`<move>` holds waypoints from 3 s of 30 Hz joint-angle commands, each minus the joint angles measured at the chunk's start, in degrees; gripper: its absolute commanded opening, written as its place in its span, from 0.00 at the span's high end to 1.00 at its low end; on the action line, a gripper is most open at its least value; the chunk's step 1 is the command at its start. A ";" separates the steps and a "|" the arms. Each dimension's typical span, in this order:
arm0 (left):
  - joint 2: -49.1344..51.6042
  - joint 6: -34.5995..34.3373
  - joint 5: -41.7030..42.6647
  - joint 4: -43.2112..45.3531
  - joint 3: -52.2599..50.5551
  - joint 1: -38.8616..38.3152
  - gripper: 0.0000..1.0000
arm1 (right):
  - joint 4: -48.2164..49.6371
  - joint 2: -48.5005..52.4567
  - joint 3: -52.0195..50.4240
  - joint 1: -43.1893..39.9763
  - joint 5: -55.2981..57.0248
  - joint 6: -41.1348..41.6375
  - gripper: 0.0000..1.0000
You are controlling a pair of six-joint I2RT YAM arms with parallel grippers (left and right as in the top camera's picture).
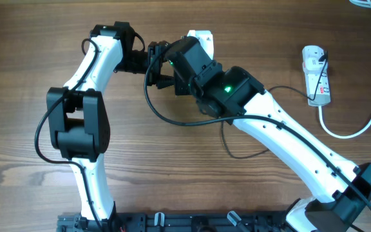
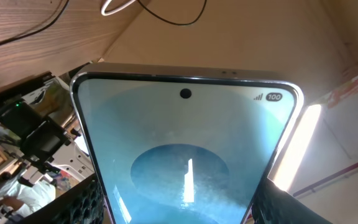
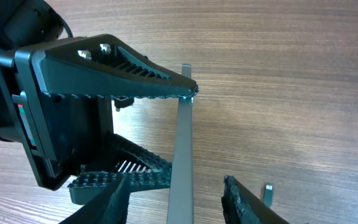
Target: Plug charger to phone and switch on socket
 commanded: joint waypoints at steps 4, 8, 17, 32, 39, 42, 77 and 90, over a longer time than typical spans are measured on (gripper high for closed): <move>-2.67 -0.15 3.19 -1.05 1.29 -0.20 0.32 | 0.37 0.50 1.05 0.35 2.71 0.07 0.66; -2.67 -0.15 3.19 -1.05 1.29 -0.20 0.32 | 0.31 0.48 1.05 0.35 2.62 0.17 0.73; -2.67 -0.15 3.19 -1.05 1.29 -0.20 0.32 | -0.57 0.48 1.05 0.35 2.49 0.24 0.84; -2.67 -0.13 3.17 -1.01 1.29 -0.20 0.11 | -1.73 0.42 1.07 0.22 2.47 23.47 0.96; -2.67 -0.15 3.19 -1.05 1.29 -0.22 0.00 | -2.03 -1.77 1.07 0.00 2.54 52.65 0.96; -2.67 -0.15 3.19 -1.05 1.29 -0.22 0.05 | -2.23 -1.92 1.07 0.00 2.47 59.60 0.96; -2.67 -0.17 3.19 -1.07 1.29 -0.20 0.69 | -0.83 -1.95 1.07 -0.48 -0.13 84.17 0.95; -2.67 -0.15 3.17 -1.05 1.29 -0.20 0.96 | -3.58 -1.95 1.07 -0.48 -0.39 83.01 0.62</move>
